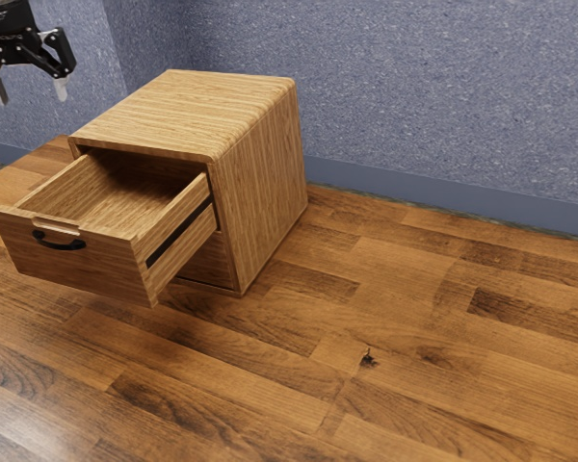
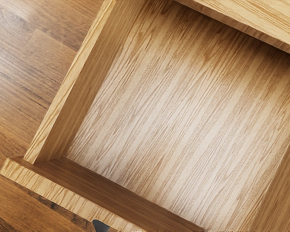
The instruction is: Push the drawer handle with one arm to close the drawer
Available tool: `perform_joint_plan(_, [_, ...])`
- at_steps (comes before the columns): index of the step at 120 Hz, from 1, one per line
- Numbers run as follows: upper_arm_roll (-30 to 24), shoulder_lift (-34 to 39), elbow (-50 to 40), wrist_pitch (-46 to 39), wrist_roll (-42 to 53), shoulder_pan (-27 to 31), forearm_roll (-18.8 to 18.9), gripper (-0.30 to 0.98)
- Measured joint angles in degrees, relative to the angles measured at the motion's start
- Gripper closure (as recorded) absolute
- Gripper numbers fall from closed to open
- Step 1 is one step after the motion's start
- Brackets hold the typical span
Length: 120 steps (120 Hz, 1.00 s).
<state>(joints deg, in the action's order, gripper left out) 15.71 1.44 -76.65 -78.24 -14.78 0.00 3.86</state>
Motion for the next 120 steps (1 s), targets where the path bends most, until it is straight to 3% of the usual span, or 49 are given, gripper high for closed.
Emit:
perform_joint_plan(17, [0.5, 0.1, 0.8, 0.0, 0.0, -0.9, -1.0, 0.02])
perform_joint_plan(34, [-2.4, 8.8, 9.6, 0.7, 0.1, -4.9, 0.0, 0.02])
perform_joint_plan(50, [-3.8, 9.8, 5.7, 2.8, 0.1, -7.0, -0.7, 0.02])
perform_joint_plan(56, [-3.7, 13.3, -2.0, 2.9, 0.0, -9.6, -1.5, 0.02])
perform_joint_plan(64, [-3.6, 23.7, -20.5, 0.2, -0.1, -10.1, -2.8, 0.02])
perform_joint_plan(77, [-9.7, 44.5, -49.7, -5.0, -0.3, -2.3, -4.2, 0.02])
perform_joint_plan(91, [-12.2, 56.2, -71.8, -9.7, -0.5, -0.5, -6.0, 0.02])
perform_joint_plan(106, [-12.7, 62.4, -81.3, -12.1, -0.6, 3.2, -6.6, 0.02])
perform_joint_plan(120, [-9.4, 61.2, -81.6, -14.8, 2.1, 5.4, -0.1, 0.02])
